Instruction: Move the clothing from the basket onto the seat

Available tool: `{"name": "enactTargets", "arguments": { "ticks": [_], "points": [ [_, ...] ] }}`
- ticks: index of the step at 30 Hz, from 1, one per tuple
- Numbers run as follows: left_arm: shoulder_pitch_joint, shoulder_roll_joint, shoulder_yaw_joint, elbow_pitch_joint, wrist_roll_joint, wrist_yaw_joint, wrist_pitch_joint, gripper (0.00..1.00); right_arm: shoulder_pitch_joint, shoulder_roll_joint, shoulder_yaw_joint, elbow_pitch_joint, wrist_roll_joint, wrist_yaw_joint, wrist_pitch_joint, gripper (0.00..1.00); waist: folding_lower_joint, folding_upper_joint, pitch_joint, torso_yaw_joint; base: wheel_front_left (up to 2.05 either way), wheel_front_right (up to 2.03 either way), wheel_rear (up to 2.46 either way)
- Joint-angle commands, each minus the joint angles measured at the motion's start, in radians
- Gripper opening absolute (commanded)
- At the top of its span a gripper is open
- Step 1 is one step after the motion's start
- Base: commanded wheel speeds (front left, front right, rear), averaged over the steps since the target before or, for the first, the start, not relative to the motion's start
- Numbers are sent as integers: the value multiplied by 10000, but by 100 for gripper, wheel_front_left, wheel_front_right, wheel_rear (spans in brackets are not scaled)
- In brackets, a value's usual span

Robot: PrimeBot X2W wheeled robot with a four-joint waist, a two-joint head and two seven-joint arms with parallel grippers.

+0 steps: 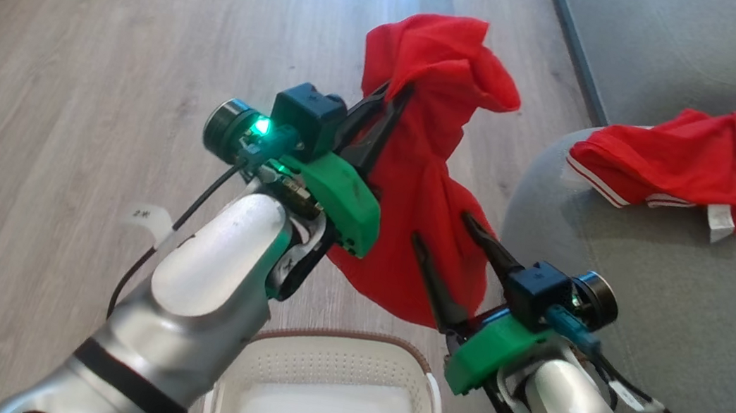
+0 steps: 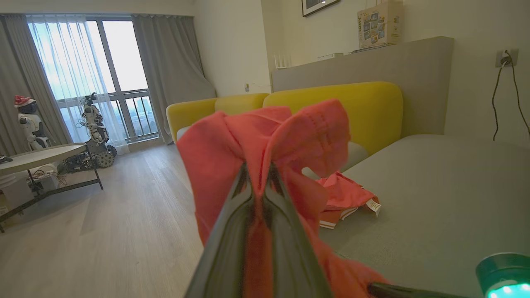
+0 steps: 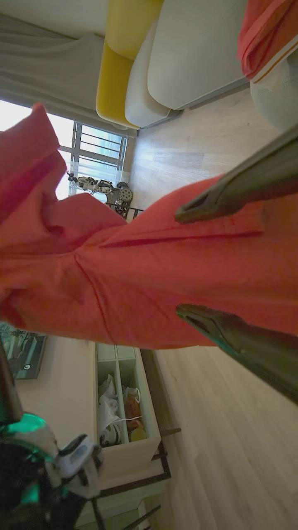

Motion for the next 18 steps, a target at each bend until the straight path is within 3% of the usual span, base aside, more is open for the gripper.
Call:
{"name": "enactTargets", "arguments": {
  "ticks": [1, 14, 15, 17, 18],
  "points": [
    [-854, 87, 232, -448, -159, 62, 31, 0, -673, 61, 298, -4, 75, -4, -65, 100, 1, -1, 8, 143, 0, 0, 0],
    [-1035, 50, -514, -893, -676, 210, 97, 0, -1900, 61, 590, 1537, -398, -4, -65, 100, 1, -1, 91, 793, 0, 0, 0],
    [-1038, 50, -555, -905, -711, 231, 91, 0, -1947, 61, 655, 1669, -365, -4, -65, 91, 1, -1, 102, 817, 0, 0, 0],
    [-1030, 49, -622, -919, -793, 276, 80, 0, -2013, 61, 771, 1829, -220, -4, -65, 40, 1, -1, 126, 848, 0, 0, 0],
    [-1030, 49, -622, -919, -793, 276, 80, 0, -2013, 61, 771, 1829, -220, -4, -65, 40, 1, -1, 126, 848, 0, 0, 0]
  ]
}}
